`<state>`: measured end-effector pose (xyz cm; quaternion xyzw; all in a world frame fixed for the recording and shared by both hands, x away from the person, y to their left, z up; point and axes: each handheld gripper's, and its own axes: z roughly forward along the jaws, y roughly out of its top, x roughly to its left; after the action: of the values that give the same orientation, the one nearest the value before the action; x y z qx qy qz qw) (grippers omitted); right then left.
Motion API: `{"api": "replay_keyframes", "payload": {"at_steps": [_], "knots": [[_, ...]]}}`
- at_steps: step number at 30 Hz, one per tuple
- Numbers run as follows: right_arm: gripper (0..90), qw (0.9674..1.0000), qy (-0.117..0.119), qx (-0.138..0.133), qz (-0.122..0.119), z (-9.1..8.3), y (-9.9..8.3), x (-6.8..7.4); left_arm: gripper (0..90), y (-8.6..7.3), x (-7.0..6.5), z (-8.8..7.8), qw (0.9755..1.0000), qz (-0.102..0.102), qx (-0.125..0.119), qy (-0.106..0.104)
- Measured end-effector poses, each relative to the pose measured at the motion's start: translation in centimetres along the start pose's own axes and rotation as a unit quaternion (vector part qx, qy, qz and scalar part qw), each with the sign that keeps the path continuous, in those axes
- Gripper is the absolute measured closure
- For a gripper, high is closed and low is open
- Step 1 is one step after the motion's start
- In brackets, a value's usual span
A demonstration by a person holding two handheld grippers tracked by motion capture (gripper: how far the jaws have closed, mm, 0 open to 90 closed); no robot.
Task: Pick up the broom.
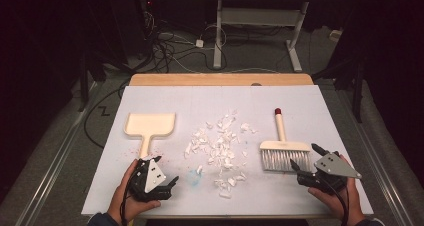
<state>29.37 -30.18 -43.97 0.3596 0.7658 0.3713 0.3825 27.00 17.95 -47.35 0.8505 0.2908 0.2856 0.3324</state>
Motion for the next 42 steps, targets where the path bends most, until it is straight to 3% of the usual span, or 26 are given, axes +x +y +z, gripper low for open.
{"api": "replay_keyframes", "payload": {"at_steps": [2,6,9,12,13,14,16,18,20,22,25,27,29,30,31,34,39,42], "knots": [[21.1,0.9991,-0.01,0.038,0.019,0.6,0.4,-0.4,17.2,0.1,-0.2,0.0,1.0,0.004,0.001,0.0],[21.2,0.998,-0.009,0.046,0.041,1.6,1.4,-1.3,17.2,-0.1,-0.5,-0.2,1.0,0.007,0.0,-0.004],[20.4,0.9971,-0.006,0.061,0.044,2.8,2.4,-1.8,17.2,-0.3,-0.3,-0.2,1.0,0.007,0.003,-0.005],[21.7,0.9944,0.018,0.085,0.06,4.6,3.4,-2.4,17.2,-0.4,-0.2,-0.4,1.0,0.002,0.0,-0.003],[23.0,0.9928,0.036,0.088,0.072,5.3,3.6,-2.7,17.2,-0.4,-0.3,-0.5,1.0,0.002,0.0,-0.002],[24.8,0.9895,0.055,0.103,0.085,6.2,3.9,-3.1,17.2,-0.4,-0.3,-0.6,1.0,0.002,-0.001,-0.002],[24.7,0.9851,0.052,0.127,0.104,7.9,4.5,-3.6,17.2,-0.4,-0.4,-0.6,1.0,0.004,-0.001,-0.001],[27.9,0.9814,0.053,0.149,0.109,9.7,4.9,-3.7,17.2,-0.4,-0.4,-0.5,1.0,0.007,0.002,-0.001],[27.9,0.9757,0.055,0.173,0.122,11.6,5.1,-3.8,17.2,-0.4,-0.4,-0.4,1.0,0.008,0.004,-0.002],[30.4,0.9689,0.056,0.196,0.14,13.2,4.9,-3.8,17.2,-0.4,-0.4,-0.3,0.9999,0.009,0.005,-0.004],[34.9,0.9558,0.048,0.24,0.163,15.6,4.3,-3.7,17.7,-0.5,-0.4,-0.4,0.9999,0.011,0.005,-0.003],[36.2,0.9568,0.037,0.244,0.154,16.0,4.3,-3.3,17.7,-0.6,-0.4,-0.4,0.9999,0.012,0.007,-0.003],[46.7,0.958,0.039,0.245,0.144,16.0,4.6,-2.9,17.7,-0.7,-0.4,-0.5,0.9999,0.012,0.009,-0.003],[46.7,0.958,0.039,0.245,0.144,16.0,4.6,-2.9,17.7,-0.7,-0.4,-0.5,0.9999,0.012,0.009,-0.003],[57.1,0.9588,0.048,0.242,0.141,16.0,4.7,-2.7,17.7,-0.6,-0.3,-0.5,0.9998,0.015,0.009,0.0],[66.2,0.9604,0.047,0.235,0.142,16.0,4.7,-2.6,18.6,-0.6,-0.4,-0.4,0.9998,0.017,0.01,0.003],[70.9,0.9657,0.05,0.225,0.12,16.1,4.7,-2.3,18.6,-0.6,-0.6,-0.3,0.9995,0.026,0.015,0.001],[71.1,0.9673,0.056,0.212,0.127,15.9,4.4,-2.5,18.6,-0.5,-0.5,-0.1,0.9996,0.023,0.014,-0.003]]}}
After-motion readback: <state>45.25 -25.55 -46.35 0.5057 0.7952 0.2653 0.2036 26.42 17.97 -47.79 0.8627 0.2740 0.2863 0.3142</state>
